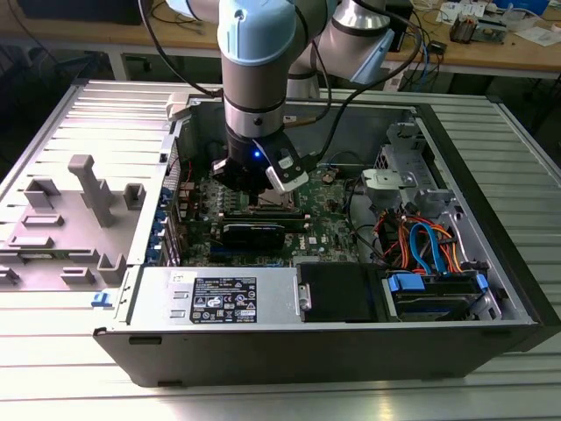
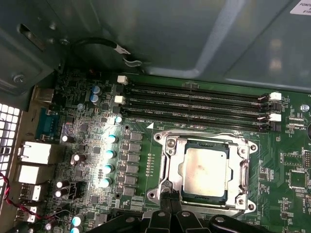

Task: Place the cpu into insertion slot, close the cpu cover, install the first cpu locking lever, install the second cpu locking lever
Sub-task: 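Install the second cpu locking lever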

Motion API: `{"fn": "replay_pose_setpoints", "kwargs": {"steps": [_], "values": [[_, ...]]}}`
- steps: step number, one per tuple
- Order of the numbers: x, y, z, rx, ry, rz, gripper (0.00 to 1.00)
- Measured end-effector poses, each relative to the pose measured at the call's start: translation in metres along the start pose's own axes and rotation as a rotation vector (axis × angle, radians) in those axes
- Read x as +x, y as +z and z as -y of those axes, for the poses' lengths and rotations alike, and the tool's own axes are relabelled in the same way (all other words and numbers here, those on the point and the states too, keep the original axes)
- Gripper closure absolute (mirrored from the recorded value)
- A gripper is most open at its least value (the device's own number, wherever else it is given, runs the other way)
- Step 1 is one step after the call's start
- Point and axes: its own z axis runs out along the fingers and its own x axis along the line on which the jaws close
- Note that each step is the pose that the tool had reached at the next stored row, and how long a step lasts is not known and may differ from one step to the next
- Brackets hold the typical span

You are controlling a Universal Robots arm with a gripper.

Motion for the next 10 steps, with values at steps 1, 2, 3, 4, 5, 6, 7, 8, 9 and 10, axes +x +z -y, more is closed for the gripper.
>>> {"fn": "replay_pose_setpoints", "kwargs": {"steps": [1,2,3,4,5,6,7,8,9,10], "values": [[0.0,0.0002,0.0,-0.0009,0.0,0.0001,0.89],[0.0,0.0003,0.0001,-0.0014,0.0,0.0002,0.89],[0.0,0.0005,0.0001,-0.0021,0.0,0.0002,0.89],[0.0,0.0007,0.0001,-0.0029,0.0,0.0003,0.89],[0.0,0.0008,0.0001,-0.0035,0.0,0.0004,0.89],[0.0,0.0006,0.0001,-0.0038,0.0,0.0004,0.89],[0.0001,-0.0007,0.0,-0.0036,0.0,0.0002,0.89],[0.0,-0.0025,-0.0003,-0.0037,0.0,0.0003,0.89],[-0.0001,-0.0057,-0.0007,-0.0038,0.0,0.0004,0.89],[-0.0001,-0.0083,-0.0011,-0.0037,0.0,0.0004,0.89]]}}
